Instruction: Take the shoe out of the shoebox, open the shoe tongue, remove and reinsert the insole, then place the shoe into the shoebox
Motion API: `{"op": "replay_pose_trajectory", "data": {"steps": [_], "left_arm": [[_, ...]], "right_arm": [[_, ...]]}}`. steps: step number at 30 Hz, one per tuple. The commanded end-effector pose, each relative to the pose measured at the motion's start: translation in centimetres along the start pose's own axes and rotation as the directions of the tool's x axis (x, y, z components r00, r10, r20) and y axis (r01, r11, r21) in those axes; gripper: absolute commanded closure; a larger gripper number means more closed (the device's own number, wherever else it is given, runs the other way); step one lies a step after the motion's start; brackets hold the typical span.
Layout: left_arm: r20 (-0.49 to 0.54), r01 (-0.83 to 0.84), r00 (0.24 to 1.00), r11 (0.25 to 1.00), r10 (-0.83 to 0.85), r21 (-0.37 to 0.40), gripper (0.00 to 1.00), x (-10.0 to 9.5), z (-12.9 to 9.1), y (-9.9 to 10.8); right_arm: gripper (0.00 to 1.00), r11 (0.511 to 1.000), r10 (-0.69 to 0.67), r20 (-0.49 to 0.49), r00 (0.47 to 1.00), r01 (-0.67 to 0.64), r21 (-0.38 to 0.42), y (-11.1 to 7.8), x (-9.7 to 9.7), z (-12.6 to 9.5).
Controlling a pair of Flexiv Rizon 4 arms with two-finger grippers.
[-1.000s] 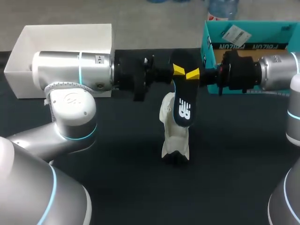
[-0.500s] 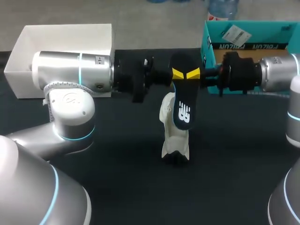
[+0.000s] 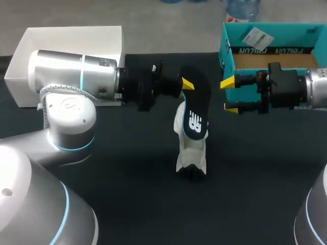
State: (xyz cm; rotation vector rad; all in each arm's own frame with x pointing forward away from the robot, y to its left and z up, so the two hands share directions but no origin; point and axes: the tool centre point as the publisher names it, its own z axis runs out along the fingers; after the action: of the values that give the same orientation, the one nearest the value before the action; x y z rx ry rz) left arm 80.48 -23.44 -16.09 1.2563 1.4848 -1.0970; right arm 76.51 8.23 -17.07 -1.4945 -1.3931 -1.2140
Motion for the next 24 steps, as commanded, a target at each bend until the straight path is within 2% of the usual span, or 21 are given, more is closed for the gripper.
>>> {"op": "replay_pose_trajectory", "data": {"steps": [1,4,12,20,22,24], "left_arm": [[-0.01,0.001,1.0,1.0,-0.001,0.003,1.0,-0.2,-0.5,-0.3],[-0.01,0.0,1.0,1.0,0.0,0.006,1.0,-0.5,-0.6,-0.4],[0.001,0.003,1.0,1.0,-0.003,0.019,1.0,-1.7,-0.5,-1.2],[-0.008,0.028,1.0,1.0,-0.027,0.006,1.0,-1.8,-0.8,-1.1],[-0.013,0.033,0.999,0.999,-0.033,0.002,1.0,-1.9,-0.9,-1.0],[-0.021,0.03,0.999,1.0,-0.03,0.003,1.0,-1.9,-1.0,-1.0]], "right_arm": [[0.0,1.0,0.008,0.062,0.998,-0.006,-0.031,-1.6,-0.3,-3.4],[0.0,0.997,0.011,0.107,0.994,-0.004,-0.071,-2.1,-0.7,-5.0],[0.0,0.997,0.011,0.107,0.994,-0.004,-0.071,-2.1,-0.7,-5.0],[0.0,0.997,0.011,0.107,0.994,-0.004,-0.071,-2.1,-0.7,-5.0],[0.0,0.999,0.013,0.149,0.989,-0.007,-0.04,-2.4,-1.4,-5.7],[0.0,1.0,0.008,0.145,0.989,-0.007,-0.013,-2.9,-1.5,-6.9]]}}
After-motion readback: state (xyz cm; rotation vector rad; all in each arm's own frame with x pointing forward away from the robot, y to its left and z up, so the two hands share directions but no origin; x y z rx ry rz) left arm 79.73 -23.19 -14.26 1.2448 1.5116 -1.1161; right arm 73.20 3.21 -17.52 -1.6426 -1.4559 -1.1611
